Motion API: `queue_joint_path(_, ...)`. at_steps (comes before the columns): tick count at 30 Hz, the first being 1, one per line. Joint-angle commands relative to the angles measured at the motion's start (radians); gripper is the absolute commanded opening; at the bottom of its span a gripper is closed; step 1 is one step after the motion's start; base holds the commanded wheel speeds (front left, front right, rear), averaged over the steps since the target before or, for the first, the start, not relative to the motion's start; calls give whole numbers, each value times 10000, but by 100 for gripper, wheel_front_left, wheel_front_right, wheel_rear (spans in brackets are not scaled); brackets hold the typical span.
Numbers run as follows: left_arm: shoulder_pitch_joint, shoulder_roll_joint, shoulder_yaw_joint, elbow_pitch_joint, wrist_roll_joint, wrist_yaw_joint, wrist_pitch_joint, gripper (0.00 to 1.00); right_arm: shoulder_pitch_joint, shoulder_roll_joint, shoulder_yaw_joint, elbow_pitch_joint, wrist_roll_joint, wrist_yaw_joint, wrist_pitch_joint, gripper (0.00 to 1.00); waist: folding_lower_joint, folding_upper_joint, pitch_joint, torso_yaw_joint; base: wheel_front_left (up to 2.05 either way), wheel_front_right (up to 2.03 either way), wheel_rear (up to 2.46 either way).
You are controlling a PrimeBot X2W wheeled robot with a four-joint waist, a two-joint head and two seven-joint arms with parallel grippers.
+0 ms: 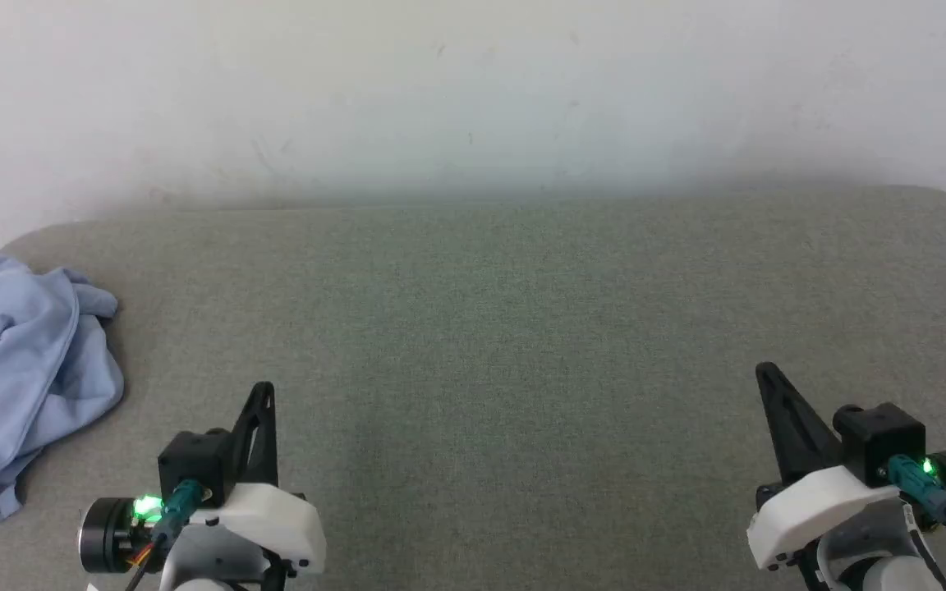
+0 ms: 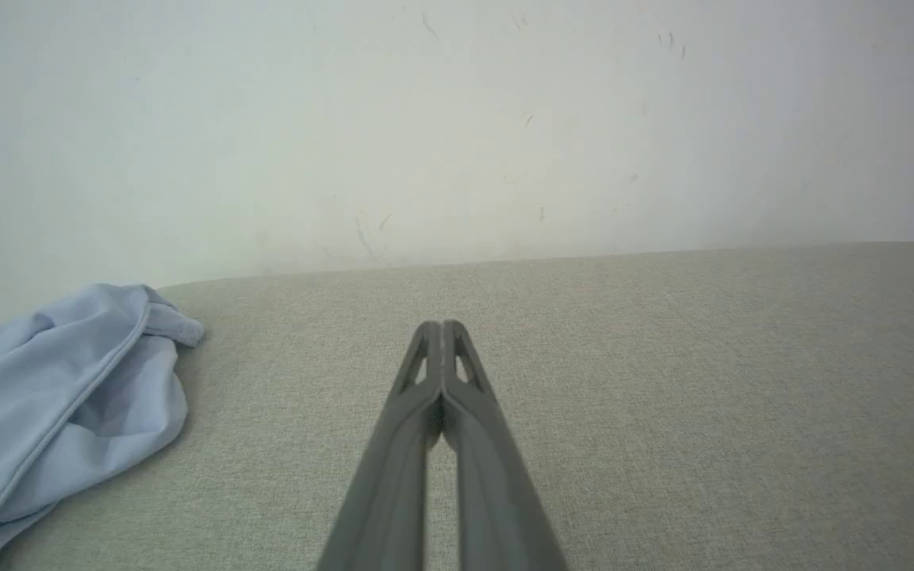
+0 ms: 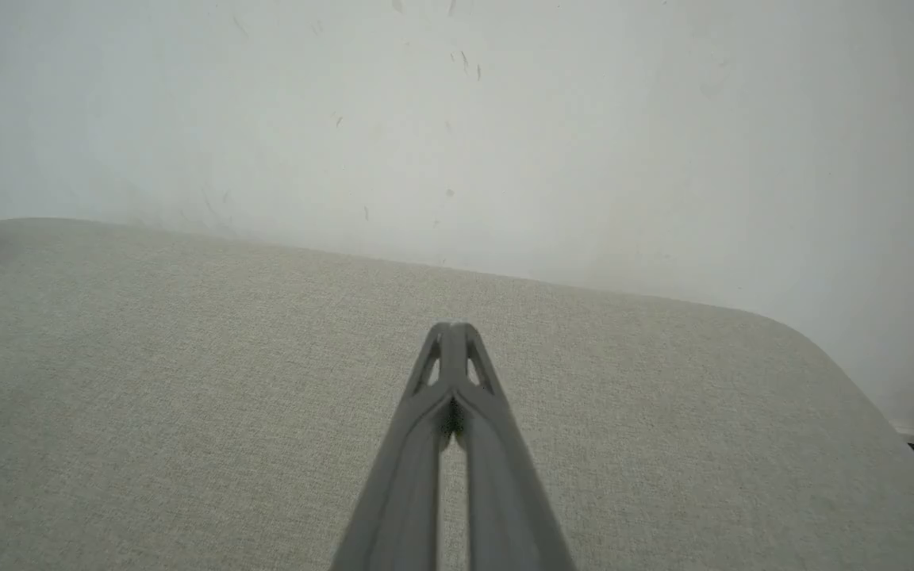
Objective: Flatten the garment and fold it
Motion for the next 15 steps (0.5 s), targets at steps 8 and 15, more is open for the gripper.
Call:
queue_joint_path(8,-133,-20,41,-57,66,-80,3,0,-145,38,5,-53,-74,-19,7,0,0,-1,0,0,0,0,0)
queue_joint_path(15,-133,-20,41,-57,66,-80,3,0,-145,38,5,-53,-74,-19,7,0,0,-1,0,0,0,0,0)
